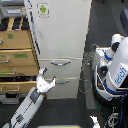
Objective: Opening the fridge
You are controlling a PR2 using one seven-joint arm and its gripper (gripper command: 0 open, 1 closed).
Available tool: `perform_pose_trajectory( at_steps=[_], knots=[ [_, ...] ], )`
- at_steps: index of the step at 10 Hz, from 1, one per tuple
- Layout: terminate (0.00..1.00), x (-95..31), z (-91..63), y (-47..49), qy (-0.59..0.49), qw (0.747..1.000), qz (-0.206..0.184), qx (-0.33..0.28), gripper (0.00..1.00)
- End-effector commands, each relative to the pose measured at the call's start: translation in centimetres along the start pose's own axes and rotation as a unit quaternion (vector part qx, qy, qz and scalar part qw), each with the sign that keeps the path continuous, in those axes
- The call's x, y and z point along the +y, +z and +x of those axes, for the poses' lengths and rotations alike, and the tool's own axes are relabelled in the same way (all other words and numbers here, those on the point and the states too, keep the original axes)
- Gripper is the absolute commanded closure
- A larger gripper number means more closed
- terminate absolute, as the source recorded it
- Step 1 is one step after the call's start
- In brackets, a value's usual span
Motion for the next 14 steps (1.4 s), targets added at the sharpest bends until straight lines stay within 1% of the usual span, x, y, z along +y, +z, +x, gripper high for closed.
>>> perform_pose_trajectory(
  at_steps=[1, 3, 6, 8, 12, 14],
  knots=[
    [0.0, 11.4, 5.8, 2.9, 0.175, 0.983, -0.004, 0.054, 0.0],
    [0.0, 13.7, 6.7, 4.1, 0.184, 0.982, -0.011, 0.05, 0.0],
    [0.0, 19.2, 8.6, 6.5, 0.219, 0.974, 0.01, 0.053, 0.0],
    [0.0, 20.1, 9.7, 6.8, 0.222, 0.973, 0.015, 0.057, 0.0],
    [0.0, 20.8, 10.3, 5.8, 0.218, 0.973, 0.026, 0.071, 0.0],
    [0.0, 20.5, 11.6, 3.8, 0.208, 0.974, 0.034, 0.088, 0.0]
  ],
)
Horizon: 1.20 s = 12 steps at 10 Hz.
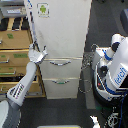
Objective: Opening the fridge
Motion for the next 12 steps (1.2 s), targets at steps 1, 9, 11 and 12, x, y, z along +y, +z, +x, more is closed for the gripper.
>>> perform_pose_trajectory(
  at_steps=[1, 9, 11, 12],
  knots=[
    [0.0, 0.1, 3.7, -0.4, -0.001, 1.0, 0.023, 0.012, 0.0],
    [0.0, 5.7, 5.0, -2.4, 0.009, 0.999, 0.045, 0.028, 0.0],
    [0.0, 7.8, 5.0, -2.4, 0.016, 0.998, 0.051, 0.032, 0.0],
    [0.0, 9.4, 5.1, -2.7, 0.021, 0.997, 0.06, 0.036, 0.0]
  ],
)
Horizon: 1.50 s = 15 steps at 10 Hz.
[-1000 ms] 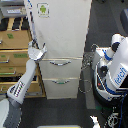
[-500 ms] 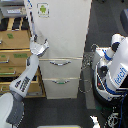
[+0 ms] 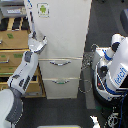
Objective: Opening the fridge
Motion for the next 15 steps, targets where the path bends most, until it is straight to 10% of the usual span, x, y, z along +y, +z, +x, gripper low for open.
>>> perform_pose_trajectory(
  at_steps=[1, 5, 6, 15],
  knots=[
    [0.0, 7.6, -0.2, -8.4, 0.017, 0.999, 0.026, 0.028, 0.0],
    [0.0, 9.1, 1.0, -13.8, 0.024, 0.997, -0.027, 0.062, 0.0],
    [0.0, 9.4, 1.1, -13.6, 0.033, 0.997, -0.048, 0.055, 1.0],
    [0.0, 5.8, 1.4, -12.2, -0.012, 0.998, -0.025, 0.063, 1.0]
  ],
)
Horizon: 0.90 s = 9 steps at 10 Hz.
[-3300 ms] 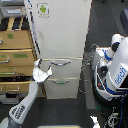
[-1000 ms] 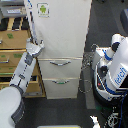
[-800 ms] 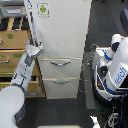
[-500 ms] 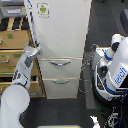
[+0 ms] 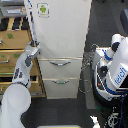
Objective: Opening the fridge
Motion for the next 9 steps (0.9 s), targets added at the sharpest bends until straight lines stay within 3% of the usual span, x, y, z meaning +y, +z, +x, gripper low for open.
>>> perform_pose_trajectory(
  at_steps=[1, 9],
  knots=[
    [0.0, -0.2, 2.4, -4.2, -0.001, 1.0, 0.015, 0.0, 1.0],
    [0.0, -2.6, -0.5, -2.2, -0.032, 0.999, 0.013, -0.019, 1.0]
  ],
)
